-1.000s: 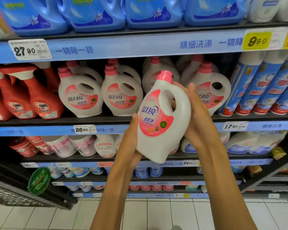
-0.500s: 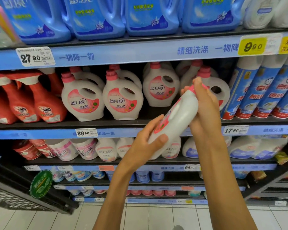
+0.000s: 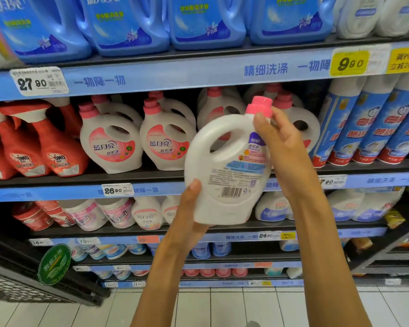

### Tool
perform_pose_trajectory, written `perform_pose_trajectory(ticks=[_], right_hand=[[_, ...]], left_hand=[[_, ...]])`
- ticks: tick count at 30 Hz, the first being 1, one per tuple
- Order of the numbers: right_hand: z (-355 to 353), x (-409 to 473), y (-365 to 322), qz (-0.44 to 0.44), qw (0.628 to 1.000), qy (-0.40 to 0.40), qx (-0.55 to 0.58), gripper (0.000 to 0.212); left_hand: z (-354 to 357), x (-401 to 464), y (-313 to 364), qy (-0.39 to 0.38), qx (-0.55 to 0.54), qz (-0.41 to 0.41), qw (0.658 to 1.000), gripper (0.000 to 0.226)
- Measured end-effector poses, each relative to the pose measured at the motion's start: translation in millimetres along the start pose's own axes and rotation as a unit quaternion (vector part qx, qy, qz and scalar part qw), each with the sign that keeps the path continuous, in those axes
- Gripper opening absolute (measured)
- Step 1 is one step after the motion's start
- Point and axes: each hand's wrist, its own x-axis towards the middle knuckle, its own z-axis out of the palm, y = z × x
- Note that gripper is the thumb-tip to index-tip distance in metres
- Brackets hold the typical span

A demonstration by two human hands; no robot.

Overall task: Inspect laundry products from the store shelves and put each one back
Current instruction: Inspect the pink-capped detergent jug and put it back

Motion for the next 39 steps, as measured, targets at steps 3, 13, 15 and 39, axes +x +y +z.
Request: perform_pose_trajectory(ticks=[3, 13, 15, 39], right_hand=[[3.8, -4.5, 3.0, 0.014, 0.999, 0.031, -0.007, 0.024], [10.9, -9.1, 3.8, 0.001, 1.0, 0.02, -0.006, 0.033], [12.8, -9.3, 5.8, 0.045, 0.993, -0.009, 0.107, 0.032], [10.7, 13.2, 21.3, 0.009, 0.986, 0.06, -0.156, 0.036]], left_hand=[[2.9, 1.8, 3.4, 0.011, -0.032, -0.033, 0.999, 0.066], [2.2, 13.9, 0.6, 0.156, 0.044, 0.037, 0.986, 0.048], [-2.8, 13.7, 4.5, 0.119, 0.03, 0.007, 0.992, 0.046], [-0.3, 10.9, 9.6, 0.042, -0.013, -0.107, 0.993, 0.057]])
